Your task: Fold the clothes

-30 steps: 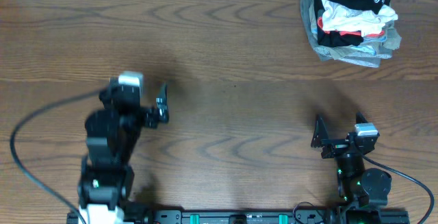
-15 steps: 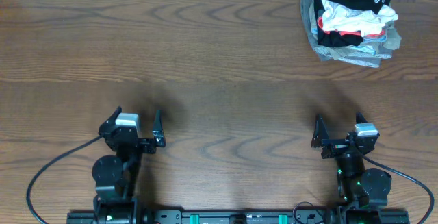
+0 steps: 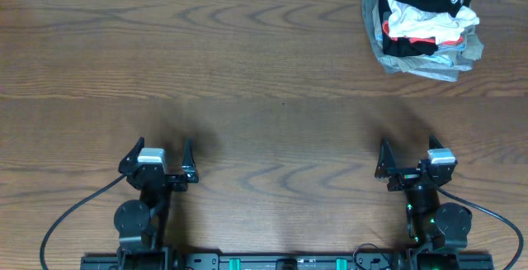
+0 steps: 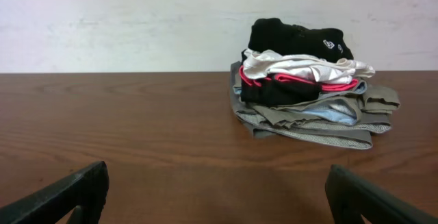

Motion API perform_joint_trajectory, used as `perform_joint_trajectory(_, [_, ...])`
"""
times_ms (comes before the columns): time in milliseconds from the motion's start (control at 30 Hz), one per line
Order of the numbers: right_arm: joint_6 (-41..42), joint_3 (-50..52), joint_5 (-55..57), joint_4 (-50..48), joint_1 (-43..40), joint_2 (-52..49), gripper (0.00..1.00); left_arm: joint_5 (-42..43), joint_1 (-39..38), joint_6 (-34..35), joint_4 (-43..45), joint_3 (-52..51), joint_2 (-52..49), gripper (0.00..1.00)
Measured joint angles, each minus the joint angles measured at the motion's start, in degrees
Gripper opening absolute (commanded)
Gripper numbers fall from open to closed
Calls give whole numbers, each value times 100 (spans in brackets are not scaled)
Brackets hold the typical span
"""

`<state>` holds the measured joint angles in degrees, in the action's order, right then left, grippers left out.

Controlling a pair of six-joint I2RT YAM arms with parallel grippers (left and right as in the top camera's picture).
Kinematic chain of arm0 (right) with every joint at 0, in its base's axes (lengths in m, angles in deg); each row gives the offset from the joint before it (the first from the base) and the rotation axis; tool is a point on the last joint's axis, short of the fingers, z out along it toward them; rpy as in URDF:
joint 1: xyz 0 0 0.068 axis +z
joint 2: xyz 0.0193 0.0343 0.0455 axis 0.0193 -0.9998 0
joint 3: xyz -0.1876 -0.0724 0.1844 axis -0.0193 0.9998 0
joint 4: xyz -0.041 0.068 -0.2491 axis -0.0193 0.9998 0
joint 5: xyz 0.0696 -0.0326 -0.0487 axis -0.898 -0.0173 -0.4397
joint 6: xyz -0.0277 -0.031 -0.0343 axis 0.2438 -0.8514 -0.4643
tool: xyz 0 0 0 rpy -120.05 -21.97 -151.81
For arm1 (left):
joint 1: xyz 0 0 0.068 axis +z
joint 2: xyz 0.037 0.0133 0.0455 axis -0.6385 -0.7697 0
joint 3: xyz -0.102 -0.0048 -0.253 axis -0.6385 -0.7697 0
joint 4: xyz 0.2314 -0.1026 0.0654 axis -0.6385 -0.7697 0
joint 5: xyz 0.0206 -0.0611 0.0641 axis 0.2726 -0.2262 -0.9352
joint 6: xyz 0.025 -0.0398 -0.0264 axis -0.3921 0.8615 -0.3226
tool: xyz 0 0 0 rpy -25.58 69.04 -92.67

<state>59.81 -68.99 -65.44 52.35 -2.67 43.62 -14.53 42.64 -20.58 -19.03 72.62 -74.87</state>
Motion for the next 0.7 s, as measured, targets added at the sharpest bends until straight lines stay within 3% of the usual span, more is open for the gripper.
perform_joint_trajectory(700, [0,0,0,0,0,0,99,-87,0,24,-101,28,85,98])
